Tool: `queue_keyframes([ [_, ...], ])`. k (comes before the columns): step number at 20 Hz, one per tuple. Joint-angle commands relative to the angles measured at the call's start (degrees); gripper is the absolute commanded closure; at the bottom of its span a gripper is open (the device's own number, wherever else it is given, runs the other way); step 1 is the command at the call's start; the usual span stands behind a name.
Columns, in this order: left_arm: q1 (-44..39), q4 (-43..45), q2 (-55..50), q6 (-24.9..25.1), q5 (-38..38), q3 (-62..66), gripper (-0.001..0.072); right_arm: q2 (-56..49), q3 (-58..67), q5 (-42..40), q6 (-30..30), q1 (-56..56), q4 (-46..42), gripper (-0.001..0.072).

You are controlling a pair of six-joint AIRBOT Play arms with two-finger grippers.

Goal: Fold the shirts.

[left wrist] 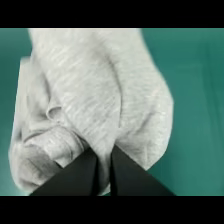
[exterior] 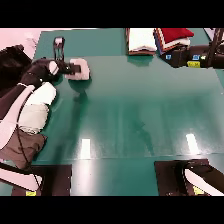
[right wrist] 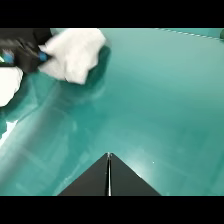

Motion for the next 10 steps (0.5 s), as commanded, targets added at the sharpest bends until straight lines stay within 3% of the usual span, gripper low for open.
queue_keyframes([
  [1, 0.02, 0.87, 7.50, 4.02, 0.02, 5.66, 0.0684, 0.07, 2.19, 0.39, -0.04, 0.04, 0.00, 0.0698],
  [5, -0.68, 0.85, 23.26, 5.05, -4.35, 8.09, 0.0684, 0.04, 10.51, 0.59, -0.07, 0.02, -0.55, 0.0698],
  [10, -11.13, 0.70, 30.14, 5.92, -24.70, 7.89, 0.0684, 0.04, 17.53, 0.44, -0.07, 0.02, -0.61, 0.0698],
])
